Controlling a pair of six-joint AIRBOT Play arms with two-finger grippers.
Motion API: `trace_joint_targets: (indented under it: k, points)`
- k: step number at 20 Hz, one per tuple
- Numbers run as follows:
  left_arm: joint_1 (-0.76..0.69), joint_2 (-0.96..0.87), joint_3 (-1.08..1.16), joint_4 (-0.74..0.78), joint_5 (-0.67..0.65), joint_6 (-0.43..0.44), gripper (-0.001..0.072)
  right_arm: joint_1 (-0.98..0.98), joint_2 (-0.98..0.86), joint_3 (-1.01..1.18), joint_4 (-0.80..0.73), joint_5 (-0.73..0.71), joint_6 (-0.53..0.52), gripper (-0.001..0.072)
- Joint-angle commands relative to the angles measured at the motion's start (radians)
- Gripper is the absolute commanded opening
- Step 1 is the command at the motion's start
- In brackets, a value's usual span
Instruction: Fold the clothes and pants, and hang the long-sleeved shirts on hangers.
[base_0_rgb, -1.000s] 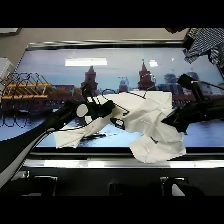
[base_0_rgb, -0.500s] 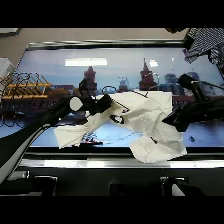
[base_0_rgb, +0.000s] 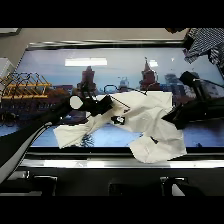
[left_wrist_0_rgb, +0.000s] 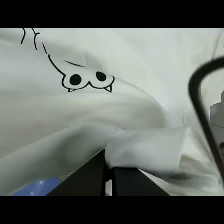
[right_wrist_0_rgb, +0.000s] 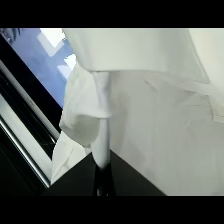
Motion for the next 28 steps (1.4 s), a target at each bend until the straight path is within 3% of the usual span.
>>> trace_joint_targets:
  k: [1, 7, 17, 28]
  points:
    - [-0.013, -0.009, 0.001, -0.064, -0.011, 0.040, 0.0017, 0.000, 0.001, 0.000, 0.006, -0.108, 0.044, 0.0029]
    - [-0.026, -0.016, 0.000, -0.064, 0.017, 0.039, 0.0017, 0.000, 0.002, 0.000, 0.048, 0.007, 0.077, 0.0028]
    - [0.018, -0.034, 0.001, -0.088, 0.027, 0.039, 0.0017, 0.000, 0.083, 0.000, 0.051, 0.040, 0.100, 0.0028]
    - [0.039, -0.032, 0.001, -0.113, 0.027, 0.040, 0.0017, 0.000, 0.089, 0.000, -0.069, 0.097, 0.111, 0.0028]
